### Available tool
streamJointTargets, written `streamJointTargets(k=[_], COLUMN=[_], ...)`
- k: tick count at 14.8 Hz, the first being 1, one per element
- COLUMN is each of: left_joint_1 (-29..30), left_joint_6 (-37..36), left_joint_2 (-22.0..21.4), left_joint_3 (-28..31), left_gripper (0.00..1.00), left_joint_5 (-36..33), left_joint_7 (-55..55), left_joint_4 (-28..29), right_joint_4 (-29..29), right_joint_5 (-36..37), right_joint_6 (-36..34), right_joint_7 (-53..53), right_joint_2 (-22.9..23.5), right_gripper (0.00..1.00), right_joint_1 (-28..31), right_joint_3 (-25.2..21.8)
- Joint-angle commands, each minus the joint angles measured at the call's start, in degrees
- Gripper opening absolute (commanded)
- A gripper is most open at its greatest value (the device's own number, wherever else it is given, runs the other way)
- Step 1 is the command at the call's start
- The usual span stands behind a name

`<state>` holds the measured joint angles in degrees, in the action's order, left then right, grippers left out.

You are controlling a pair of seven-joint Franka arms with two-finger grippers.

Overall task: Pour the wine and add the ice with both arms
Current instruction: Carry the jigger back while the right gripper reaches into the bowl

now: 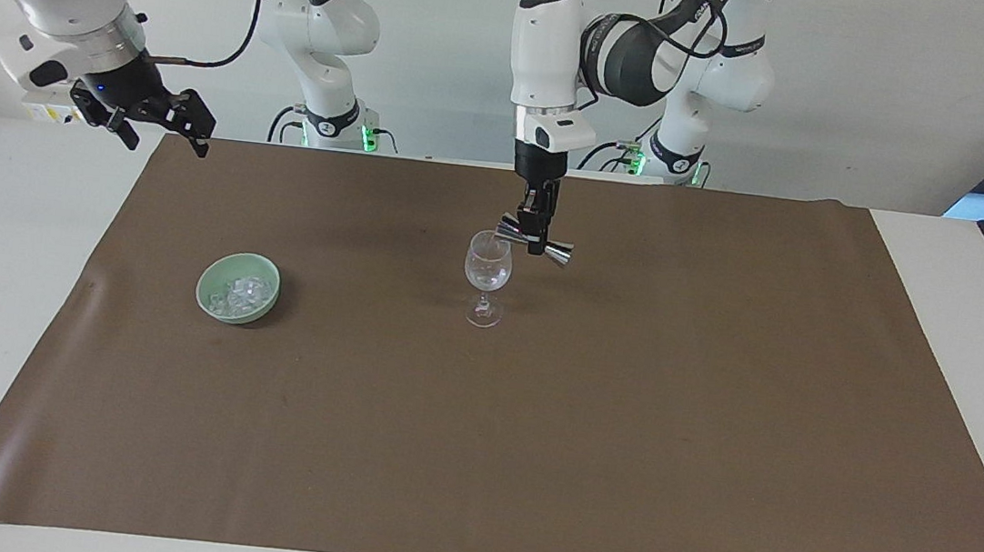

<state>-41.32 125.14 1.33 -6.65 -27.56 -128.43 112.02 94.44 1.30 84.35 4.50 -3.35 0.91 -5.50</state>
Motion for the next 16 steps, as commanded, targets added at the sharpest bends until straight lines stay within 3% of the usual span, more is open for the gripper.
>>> streamJointTargets(k=[1, 10, 16], left_joint_1=[-2.0, -1.9, 2.0], left_joint_6=[-2.8, -4.9, -4.0], left_joint_2=[1.8, 2.9, -2.0], left_joint_3=[0.3, 0.1, 0.7], left_gripper=[0.00, 0.00, 0.00], left_joint_5=[-2.7, -2.3, 10.1], left_joint_7=[-2.0, -2.1, -1.1], left_joint_4=[-2.5, -4.2, -3.9], right_joint_4=[0.5, 0.5, 0.8], right_joint_5=[-0.6, -0.6, -0.6], right_joint_6=[0.3, 0.1, 0.1], right_joint_7=[0.6, 0.9, 1.0], right_joint_2=[-0.6, -0.6, -0.7], right_gripper=[1.00, 1.00, 1.00], right_joint_1=[0.7, 0.9, 0.4], right_joint_3=[0.4, 0.4, 0.4])
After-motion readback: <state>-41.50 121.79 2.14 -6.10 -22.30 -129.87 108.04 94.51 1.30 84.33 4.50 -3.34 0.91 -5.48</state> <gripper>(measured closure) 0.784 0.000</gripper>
